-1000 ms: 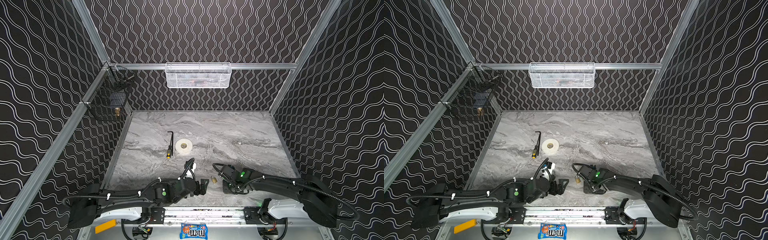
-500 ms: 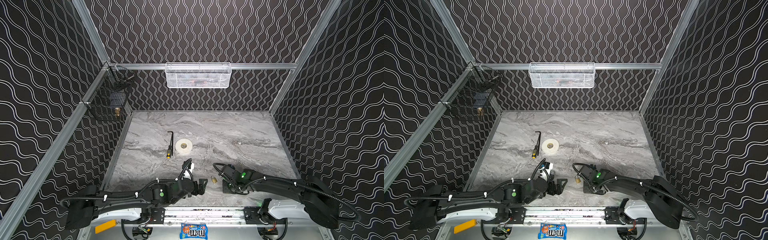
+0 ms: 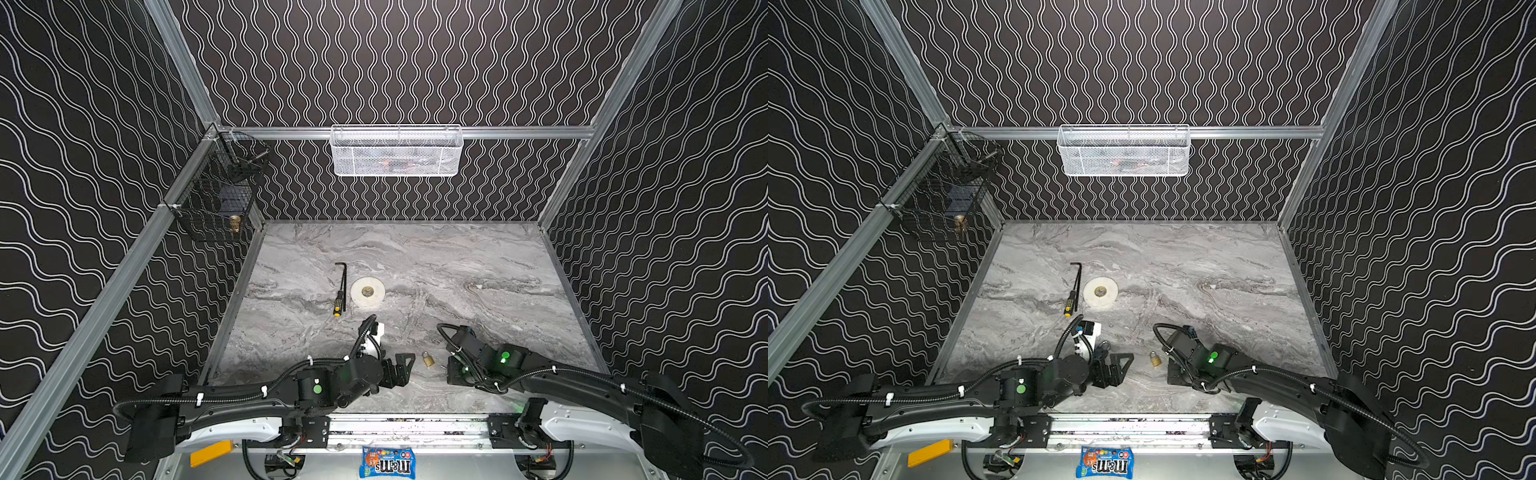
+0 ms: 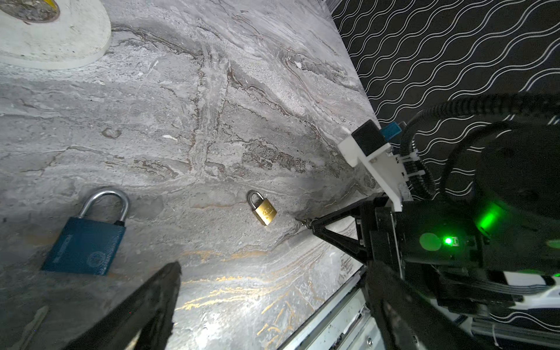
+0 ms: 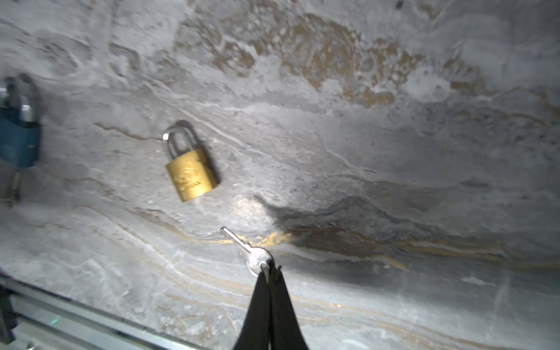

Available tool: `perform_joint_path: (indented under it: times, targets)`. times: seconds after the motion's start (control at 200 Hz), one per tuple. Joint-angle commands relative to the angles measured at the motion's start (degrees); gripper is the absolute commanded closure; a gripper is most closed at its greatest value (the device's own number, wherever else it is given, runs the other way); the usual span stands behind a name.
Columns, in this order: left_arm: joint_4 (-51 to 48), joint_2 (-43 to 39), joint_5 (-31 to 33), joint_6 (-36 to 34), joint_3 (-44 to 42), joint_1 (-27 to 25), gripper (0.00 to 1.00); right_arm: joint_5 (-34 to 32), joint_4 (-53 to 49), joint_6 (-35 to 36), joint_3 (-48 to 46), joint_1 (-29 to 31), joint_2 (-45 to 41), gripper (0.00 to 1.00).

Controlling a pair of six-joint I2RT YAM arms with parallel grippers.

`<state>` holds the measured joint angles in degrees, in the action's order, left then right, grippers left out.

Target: Unlock with the key

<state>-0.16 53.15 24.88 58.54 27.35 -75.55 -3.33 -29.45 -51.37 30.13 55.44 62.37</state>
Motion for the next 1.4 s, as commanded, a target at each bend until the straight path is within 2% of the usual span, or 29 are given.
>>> perform_joint_path:
  times: [0.0,0.24,0.495,0.741,0.861,1.106,1.396]
  targets:
    - [0.9,-0.3,-0.4,1.9,1.1,0.0,0.01,0.6,2.5,1.2,0.4,0.0,-1.8,1.00]
    - [3.2,-0.3,1.1,3.6,2.0,0.0,0.02,2.4,4.5,2.2,3.7,0.0,-4.4,1.00]
    - [2.9,1.7,5.3,5.7,4.4,0.4,0.14,4.6,8.1,0.8,6.3,0.0,-4.8,1.00]
    - [4.4,4.3,2.8,6.6,5.2,3.1,0.23,6.8,12.0,-0.6,6.9,0.1,-4.8,1.00]
    - [6.9,5.8,-0.2,6.9,4.7,5.2,0.32,8.2,13.7,-1.0,7.6,0.1,-4.5,1.00]
    - [13.6,8.3,-4.4,6.1,3.3,7.5,0.36,9.7,16.8,-2.3,8.2,0.1,-4.5,1.00]
    - [17.6,10.5,-7.3,6.2,2.8,9.3,0.55,10.9,19.5,-2.9,7.7,0.2,-4.2,1.00]
